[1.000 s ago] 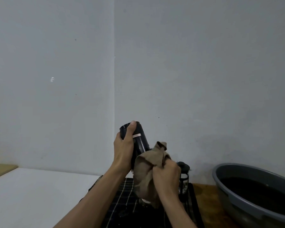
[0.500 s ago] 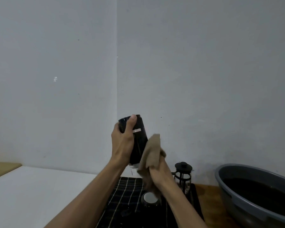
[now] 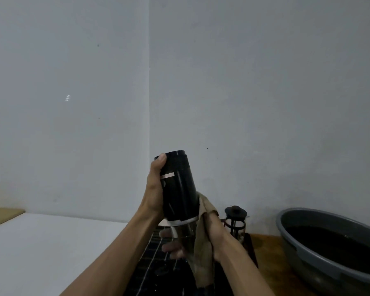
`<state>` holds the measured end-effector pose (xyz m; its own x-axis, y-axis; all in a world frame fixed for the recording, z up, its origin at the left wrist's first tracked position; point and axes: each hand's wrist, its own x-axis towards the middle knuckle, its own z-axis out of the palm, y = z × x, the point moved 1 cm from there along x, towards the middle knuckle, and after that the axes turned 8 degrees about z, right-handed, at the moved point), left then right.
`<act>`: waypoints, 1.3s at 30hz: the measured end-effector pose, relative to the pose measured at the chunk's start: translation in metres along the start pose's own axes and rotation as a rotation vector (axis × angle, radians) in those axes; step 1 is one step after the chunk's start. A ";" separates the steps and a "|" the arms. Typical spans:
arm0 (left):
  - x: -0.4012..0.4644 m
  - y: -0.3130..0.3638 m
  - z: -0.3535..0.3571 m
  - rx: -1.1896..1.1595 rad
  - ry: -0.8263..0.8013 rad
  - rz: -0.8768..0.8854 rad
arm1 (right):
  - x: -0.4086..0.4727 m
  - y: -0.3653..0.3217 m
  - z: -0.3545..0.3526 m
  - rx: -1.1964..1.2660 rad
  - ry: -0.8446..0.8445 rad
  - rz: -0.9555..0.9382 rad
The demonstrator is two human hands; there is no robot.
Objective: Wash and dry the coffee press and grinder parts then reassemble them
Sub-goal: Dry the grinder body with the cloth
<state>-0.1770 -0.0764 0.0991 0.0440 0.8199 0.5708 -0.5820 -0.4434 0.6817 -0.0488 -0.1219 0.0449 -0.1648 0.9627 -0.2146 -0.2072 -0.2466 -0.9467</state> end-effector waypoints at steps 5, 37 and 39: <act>-0.002 -0.009 -0.002 0.433 0.093 0.088 | 0.016 0.008 0.005 0.090 0.230 -0.118; -0.042 -0.029 0.005 0.202 0.012 -0.130 | 0.001 -0.057 0.013 -0.326 0.273 -0.580; -0.037 -0.023 0.008 0.242 0.050 -0.095 | -0.003 -0.050 0.013 -0.380 0.264 -0.564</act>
<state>-0.1588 -0.0991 0.0655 0.0457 0.8762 0.4798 -0.3661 -0.4322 0.8241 -0.0508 -0.1141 0.0958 0.1161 0.9387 0.3247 0.1652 0.3041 -0.9382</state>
